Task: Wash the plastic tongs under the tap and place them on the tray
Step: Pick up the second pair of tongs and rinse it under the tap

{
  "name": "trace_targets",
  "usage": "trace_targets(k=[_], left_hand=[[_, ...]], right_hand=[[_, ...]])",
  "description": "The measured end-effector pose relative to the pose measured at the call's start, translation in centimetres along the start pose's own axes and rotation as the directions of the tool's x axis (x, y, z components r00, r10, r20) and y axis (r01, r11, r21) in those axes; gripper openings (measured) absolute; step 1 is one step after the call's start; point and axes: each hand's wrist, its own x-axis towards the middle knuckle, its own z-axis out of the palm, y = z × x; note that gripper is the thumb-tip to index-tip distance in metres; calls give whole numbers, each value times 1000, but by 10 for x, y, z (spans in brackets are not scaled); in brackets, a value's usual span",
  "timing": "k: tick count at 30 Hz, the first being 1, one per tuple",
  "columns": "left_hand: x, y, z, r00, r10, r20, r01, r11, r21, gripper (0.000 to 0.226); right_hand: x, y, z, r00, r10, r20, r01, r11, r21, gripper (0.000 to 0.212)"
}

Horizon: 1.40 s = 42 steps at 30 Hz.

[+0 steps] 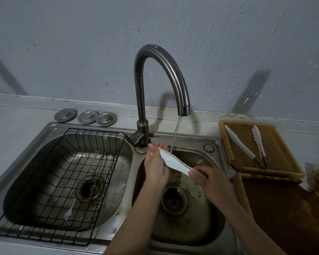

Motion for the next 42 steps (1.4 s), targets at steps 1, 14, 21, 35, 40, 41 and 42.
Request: trace_targets(k=[1,14,21,35,40,41,42], left_hand=[[-1,-5,2,999,-34,19,34,999,3,29],[0,-9,4,955,-291,60,276,942,190,26],[2,-1,0,955,-294,-47,295,955,28,38],[4,-12,-19,833,-507,-222,412,836,-363,35],[4,-13,-24,801,-538,-263,413,814,-408,32],[4,-13,-25,796,-537,-279,410,818,-403,33],[5,-14,-26,792,-540,-285,408,815,-411,34]], right_hand=[[1,-1,0,1000,24,-2,-23,999,24,21],[-7,5,-9,972,181,148,-192,980,61,41],[0,-10,-16,984,129,122,-141,986,92,43],[64,-95,-1,937,-321,-138,327,945,24,48],[57,-100,2,878,-478,-37,455,854,-253,29],[57,-99,2,869,-495,3,470,825,-314,22],[57,-97,3,864,-503,36,478,794,-375,16]])
